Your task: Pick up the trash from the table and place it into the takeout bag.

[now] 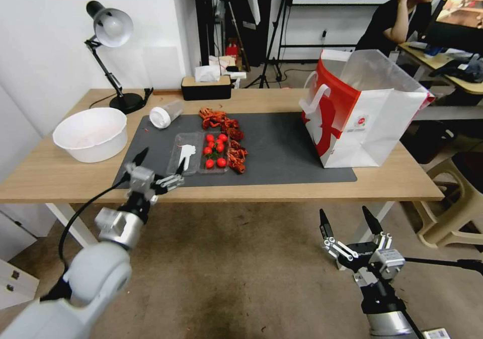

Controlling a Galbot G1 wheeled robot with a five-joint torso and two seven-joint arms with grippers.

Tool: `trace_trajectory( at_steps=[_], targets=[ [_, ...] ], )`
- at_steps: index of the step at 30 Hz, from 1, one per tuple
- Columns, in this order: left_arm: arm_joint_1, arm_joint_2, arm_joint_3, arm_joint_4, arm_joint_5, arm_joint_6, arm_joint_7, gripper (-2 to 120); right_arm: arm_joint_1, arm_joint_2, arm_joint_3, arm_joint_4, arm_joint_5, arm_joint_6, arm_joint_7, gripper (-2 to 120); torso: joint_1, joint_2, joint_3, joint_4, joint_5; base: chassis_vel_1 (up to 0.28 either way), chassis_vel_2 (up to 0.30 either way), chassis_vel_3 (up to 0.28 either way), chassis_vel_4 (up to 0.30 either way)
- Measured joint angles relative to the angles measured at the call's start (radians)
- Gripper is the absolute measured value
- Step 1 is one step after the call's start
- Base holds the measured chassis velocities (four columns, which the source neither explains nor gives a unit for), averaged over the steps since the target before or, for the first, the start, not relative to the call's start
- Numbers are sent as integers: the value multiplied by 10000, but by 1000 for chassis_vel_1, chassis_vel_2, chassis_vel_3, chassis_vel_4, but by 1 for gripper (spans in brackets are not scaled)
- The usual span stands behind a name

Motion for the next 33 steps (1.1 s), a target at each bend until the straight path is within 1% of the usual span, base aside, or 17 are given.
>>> trace_trajectory(
  at_steps=[1,2,3,5,6,12,18,21,23,24,25,26,27,28,29,32,33],
  targets=[
    [167,-175,-47,-96,157,0,-167,100,-20,7,-12,19,-26,9,0,100,0,1,0,2,0,0,0,0,0],
    [495,-554,-117,-258,678,116,-718,100,-68,20,-42,47,-80,51,-1,100,1,0,0,-2,-2,0,0,0,0],
    [495,-554,-117,-258,678,116,-718,100,-68,20,-42,47,-80,51,-1,100,1,0,0,-2,-2,0,0,0,0],
    [1058,-1024,-279,-490,1282,210,-1187,100,-136,25,-80,102,-123,93,-2,100,3,0,0,2,-3,0,0,0,0],
    [1329,-1194,-345,-626,1384,224,-1282,100,-162,25,-95,118,-137,115,-2,100,1,0,0,3,-1,0,0,0,0],
    [1905,-1543,-432,-673,1459,18,-1349,100,-200,34,-96,148,-152,151,-4,100,2,-1,1,1,-1,0,0,0,0],
    [1885,-1530,-350,-496,1313,-84,-1271,100,-249,64,-40,224,-156,161,-4,100,2,-1,1,1,-3,0,0,0,0],
    [1581,-1326,-278,-441,905,59,-1209,100,-254,58,-33,237,-156,164,-12,100,1,-1,1,2,-3,0,0,0,0],
    [1258,-1051,-223,-423,508,267,-1110,100,-269,50,-32,236,-157,174,-20,100,1,-1,1,2,-5,0,0,0,0],
    [857,-662,-183,-421,54,565,-992,100,-284,27,-36,230,-157,181,-29,100,1,-1,1,0,-4,0,0,0,0],
    [857,-662,-183,-421,54,565,-992,100,-284,27,-36,230,-157,181,-29,100,1,-1,1,0,-4,0,0,0,0],
    [532,-332,-179,-408,-224,767,-948,100,-268,-24,-63,203,-156,174,-29,100,2,-1,2,-4,-3,0,0,0,0],
    [432,-229,-185,-394,-300,817,-936,100,-255,-44,-77,193,-155,165,-29,100,2,-1,1,-6,-3,0,0,0,0],
    [-84,266,-192,-265,-655,1025,-885,100,-166,-139,-142,117,-148,116,-29,100,3,-1,2,6,-1,0,0,0,0],
    [-84,266,-192,-265,-655,1025,-885,100,-166,-139,-142,117,-148,116,-29,100,3,-1,2,6,-1,0,0,0,0],
    [-1300,1152,76,233,-1511,1421,-801,100,-168,-82,-162,21,-153,112,-33,100,5,-1,2,-2,-6,0,0,0,0],
    [-1300,1152,76,233,-1511,1421,-801,100,-168,-82,-162,21,-153,112,-33,100,5,-1,2,-2,-6,0,0,0,0]
  ],
)
